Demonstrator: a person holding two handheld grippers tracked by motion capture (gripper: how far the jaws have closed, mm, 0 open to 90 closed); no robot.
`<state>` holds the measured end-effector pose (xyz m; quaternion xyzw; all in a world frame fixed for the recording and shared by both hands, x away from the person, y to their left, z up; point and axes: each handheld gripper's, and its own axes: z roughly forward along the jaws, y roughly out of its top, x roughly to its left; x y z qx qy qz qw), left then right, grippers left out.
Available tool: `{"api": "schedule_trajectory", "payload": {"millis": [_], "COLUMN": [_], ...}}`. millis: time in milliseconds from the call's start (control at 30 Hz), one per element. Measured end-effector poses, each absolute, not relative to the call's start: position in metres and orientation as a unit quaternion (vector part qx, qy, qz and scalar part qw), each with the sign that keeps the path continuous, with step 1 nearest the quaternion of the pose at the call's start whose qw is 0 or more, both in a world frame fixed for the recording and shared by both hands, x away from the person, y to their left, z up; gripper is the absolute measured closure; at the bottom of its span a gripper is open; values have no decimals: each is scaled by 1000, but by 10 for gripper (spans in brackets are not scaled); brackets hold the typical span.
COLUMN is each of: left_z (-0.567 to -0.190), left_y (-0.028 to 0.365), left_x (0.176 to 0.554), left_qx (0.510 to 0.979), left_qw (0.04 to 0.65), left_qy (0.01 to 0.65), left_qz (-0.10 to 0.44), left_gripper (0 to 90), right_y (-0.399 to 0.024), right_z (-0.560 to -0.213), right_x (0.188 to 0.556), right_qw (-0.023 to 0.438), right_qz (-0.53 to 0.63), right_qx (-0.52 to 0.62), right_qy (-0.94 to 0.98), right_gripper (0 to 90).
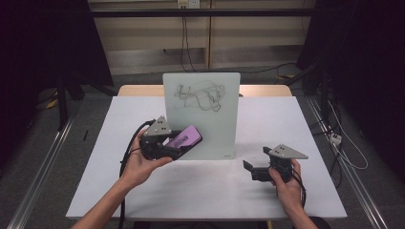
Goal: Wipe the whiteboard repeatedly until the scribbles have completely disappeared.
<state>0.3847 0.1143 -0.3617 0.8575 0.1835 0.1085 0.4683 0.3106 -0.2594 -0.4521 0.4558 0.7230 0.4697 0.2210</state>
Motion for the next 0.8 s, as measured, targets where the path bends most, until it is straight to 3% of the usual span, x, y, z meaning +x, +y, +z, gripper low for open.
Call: {"api": "schedule_trajectory", "payload": {"millis": [800], "left_z": [-331], "left_y": [134], "left_x": [384], "left_qx": [839], "left_qw": [488], "left_qy": [183], "left_qz": [156], "left_gripper": [410], "right_y": [-257], "right_z": [-453], "right_x": [311], "right_qw": [217], "right_qz": [467], "right_qx": [453], "right_qy": [727], "right_gripper": [48]}}
